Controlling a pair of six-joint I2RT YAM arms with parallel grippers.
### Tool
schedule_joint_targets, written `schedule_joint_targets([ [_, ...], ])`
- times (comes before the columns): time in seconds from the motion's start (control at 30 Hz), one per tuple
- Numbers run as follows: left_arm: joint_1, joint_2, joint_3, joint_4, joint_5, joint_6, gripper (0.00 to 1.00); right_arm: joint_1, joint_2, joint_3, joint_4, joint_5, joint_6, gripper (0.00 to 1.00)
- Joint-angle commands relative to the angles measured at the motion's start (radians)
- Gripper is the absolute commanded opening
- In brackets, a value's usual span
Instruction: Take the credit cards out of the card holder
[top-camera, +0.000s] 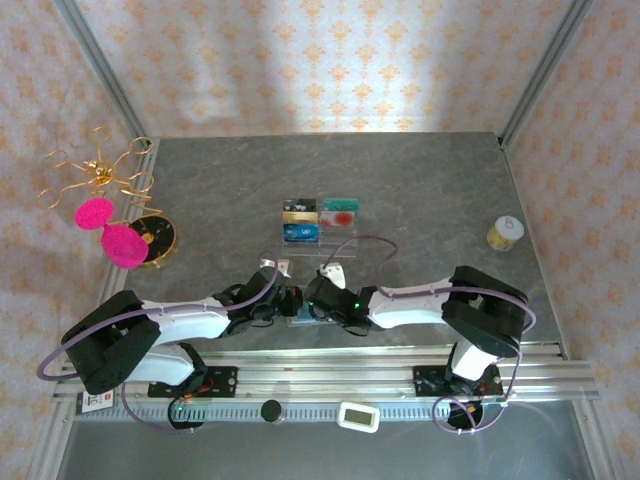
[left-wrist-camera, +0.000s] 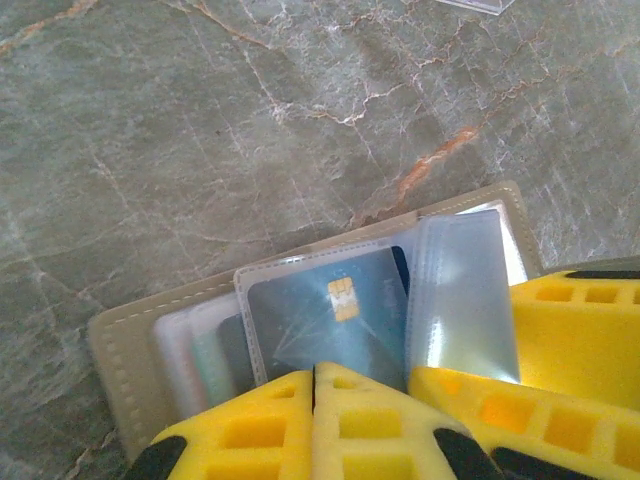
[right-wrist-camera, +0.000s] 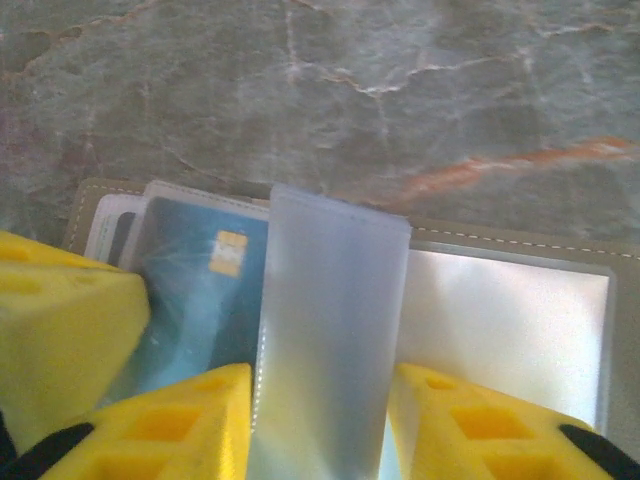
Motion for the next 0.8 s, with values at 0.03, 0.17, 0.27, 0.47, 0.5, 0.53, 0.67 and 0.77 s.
schedule_joint_targets([
  [0.03,0.007,0.007,-0.009,-0.125,-0.037,0.041,0.0,-0.042,-0.069,-0.103,-0.182,0.077,0.053,0.44],
  [0.17,0.006,0.002,-0.004,-0.117,-0.034,0.049,0.0,-0.093,-0.173,-0.174,-0.235,0.112,0.074,0.44],
  [0.27,0.006,0.008,0.002,-0.113,-0.032,0.052,0.0,-0.114,-0.265,-0.185,-0.303,0.154,0.088,0.46],
  [0.47,0.005,-0.038,0.027,-0.127,-0.033,0.062,0.0,-0.132,-0.418,-0.156,-0.33,0.155,0.056,0.5],
  [0.5,0.002,-0.054,0.031,-0.119,-0.023,0.062,0.0,-0.131,-0.418,-0.154,-0.324,0.147,0.055,0.52],
  [0.53,-0.003,-0.071,0.042,-0.111,-0.018,0.058,0.0,-0.132,-0.41,-0.153,-0.315,0.138,0.052,0.56],
  [0.67,-0.033,-0.092,0.112,-0.138,-0.034,0.064,0.01,-0.133,-0.354,-0.131,-0.281,0.11,0.032,0.72],
  [0.77,-0.039,-0.081,0.14,-0.14,-0.033,0.066,0.1,-0.135,-0.319,-0.112,-0.315,0.152,0.055,0.7],
])
